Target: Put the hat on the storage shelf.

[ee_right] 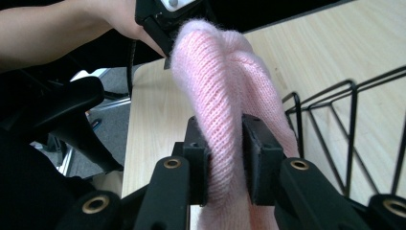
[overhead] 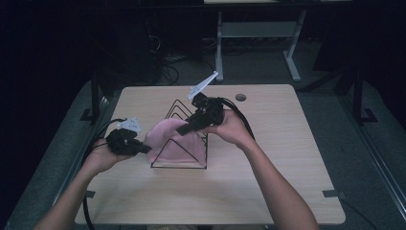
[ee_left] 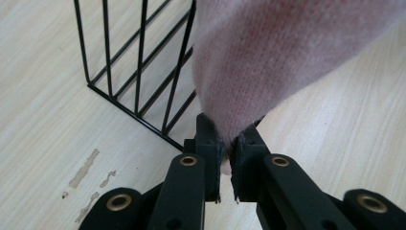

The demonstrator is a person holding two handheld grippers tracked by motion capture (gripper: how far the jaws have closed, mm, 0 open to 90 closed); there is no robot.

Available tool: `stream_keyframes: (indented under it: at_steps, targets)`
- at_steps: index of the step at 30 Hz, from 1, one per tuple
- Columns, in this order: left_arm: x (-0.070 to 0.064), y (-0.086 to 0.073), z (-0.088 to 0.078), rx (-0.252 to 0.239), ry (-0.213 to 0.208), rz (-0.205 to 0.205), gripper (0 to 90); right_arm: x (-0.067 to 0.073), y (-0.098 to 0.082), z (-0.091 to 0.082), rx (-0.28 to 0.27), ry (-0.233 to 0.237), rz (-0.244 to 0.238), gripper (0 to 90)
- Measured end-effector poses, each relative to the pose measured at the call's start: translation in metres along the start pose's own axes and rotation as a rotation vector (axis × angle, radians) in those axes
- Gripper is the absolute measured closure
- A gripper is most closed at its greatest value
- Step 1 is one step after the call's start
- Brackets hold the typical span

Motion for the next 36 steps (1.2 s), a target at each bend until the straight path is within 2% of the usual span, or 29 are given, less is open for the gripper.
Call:
stream_keyframes:
  at_steps: [4, 11, 15, 18, 20, 23, 26, 30, 36]
  targets:
    - [0.001, -0.004, 0.007, 0.014, 0.004, 0.006, 83.7, 0.003, -0.008, 0.004, 0.013, 0.012, 0.018, 69.7]
    - [0.003, -0.011, 0.013, 0.037, 0.009, 0.002, 84.1, 0.007, -0.014, 0.006, 0.025, -0.014, -0.001, 59.0]
    - [0.005, -0.014, 0.016, 0.056, 0.011, 0.001, 84.3, 0.009, -0.014, 0.003, 0.016, -0.025, -0.001, 58.4]
    - [0.006, -0.015, 0.018, 0.068, 0.014, 0.004, 84.4, 0.010, -0.012, -0.001, 0.012, -0.056, -0.041, 65.5]
    - [0.005, -0.015, 0.019, 0.069, 0.012, -0.002, 84.4, 0.011, -0.011, -0.003, 0.000, -0.055, -0.051, 74.3]
    - [0.005, -0.016, 0.021, 0.084, 0.010, -0.001, 84.4, 0.010, -0.010, -0.002, 0.005, -0.063, -0.057, 81.3]
    - [0.005, -0.018, 0.023, 0.101, 0.011, 0.003, 84.4, 0.010, -0.011, 0.001, 0.008, -0.057, -0.058, 82.6]
    - [0.006, -0.020, 0.025, 0.092, 0.000, -0.020, 84.4, 0.010, -0.012, 0.005, 0.026, -0.052, -0.057, 83.2]
    - [0.006, -0.022, 0.027, 0.105, -0.001, -0.013, 84.4, 0.011, -0.015, 0.009, 0.034, -0.033, -0.048, 83.2]
Point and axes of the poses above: each handheld gripper's, and its own axes: z roughly forward along the jaws, y roughly out of its top, x roughly to its left, the point moved 8 cm from there along z, roughly forward along the jaws, and after that the axes turned 15 degrees about -z, right-handed, at the moved point
